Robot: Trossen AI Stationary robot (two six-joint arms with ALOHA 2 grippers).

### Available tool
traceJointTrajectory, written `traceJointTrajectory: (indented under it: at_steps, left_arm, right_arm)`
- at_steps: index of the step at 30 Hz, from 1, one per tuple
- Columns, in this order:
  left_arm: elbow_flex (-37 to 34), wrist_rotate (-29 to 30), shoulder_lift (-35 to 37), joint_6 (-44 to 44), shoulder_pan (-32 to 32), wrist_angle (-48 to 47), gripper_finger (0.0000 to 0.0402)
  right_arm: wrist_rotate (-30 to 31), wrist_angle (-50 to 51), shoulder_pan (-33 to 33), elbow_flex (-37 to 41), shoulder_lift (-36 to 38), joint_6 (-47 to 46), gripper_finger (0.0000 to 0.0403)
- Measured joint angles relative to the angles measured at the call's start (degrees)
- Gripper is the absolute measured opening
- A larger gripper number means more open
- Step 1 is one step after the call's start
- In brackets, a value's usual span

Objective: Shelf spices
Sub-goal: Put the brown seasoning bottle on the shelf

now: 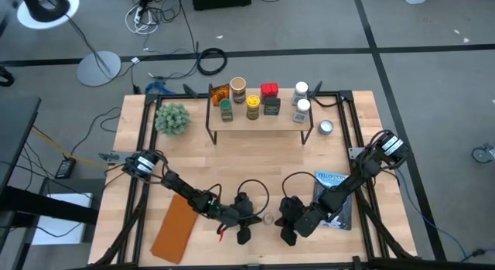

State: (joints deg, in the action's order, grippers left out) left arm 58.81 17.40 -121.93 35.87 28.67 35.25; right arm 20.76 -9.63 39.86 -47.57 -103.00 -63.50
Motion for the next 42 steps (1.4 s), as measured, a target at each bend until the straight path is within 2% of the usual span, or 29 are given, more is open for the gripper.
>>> traceJointTrajectory:
  at_steps: [5,11,19,24,31,42]
  left_arm:
    - [0.0,-2.5,0.1,0.8,0.2,0.5,0.0000]
    - [0.0,-3.5,0.1,0.7,0.3,1.0,0.0000]
    - [0.0,1.8,0.0,0.7,0.2,1.1,0.0000]
    - [0.0,3.9,-0.1,-0.1,0.0,0.6,0.0000]
    - [0.0,1.9,0.0,0.3,0.0,-0.7,0.0000]
    - [-0.1,-2.3,0.0,1.6,1.0,1.7,0.0000]
  right_arm:
    - [0.7,4.0,-0.4,0.0,0.0,-2.9,0.0000]
    - [5.8,4.5,-1.3,0.0,0.0,-2.9,0.0000]
    - [0.1,0.0,-1.2,0.0,0.0,-1.6,0.0000]
    - [-0.7,-0.7,-0.4,0.0,0.0,-0.9,0.0000]
    - [-2.0,1.9,0.3,0.0,0.0,-3.9,0.0000]
    - [0.4,4.4,0.0,0.0,0.0,-5.0,0.0000]
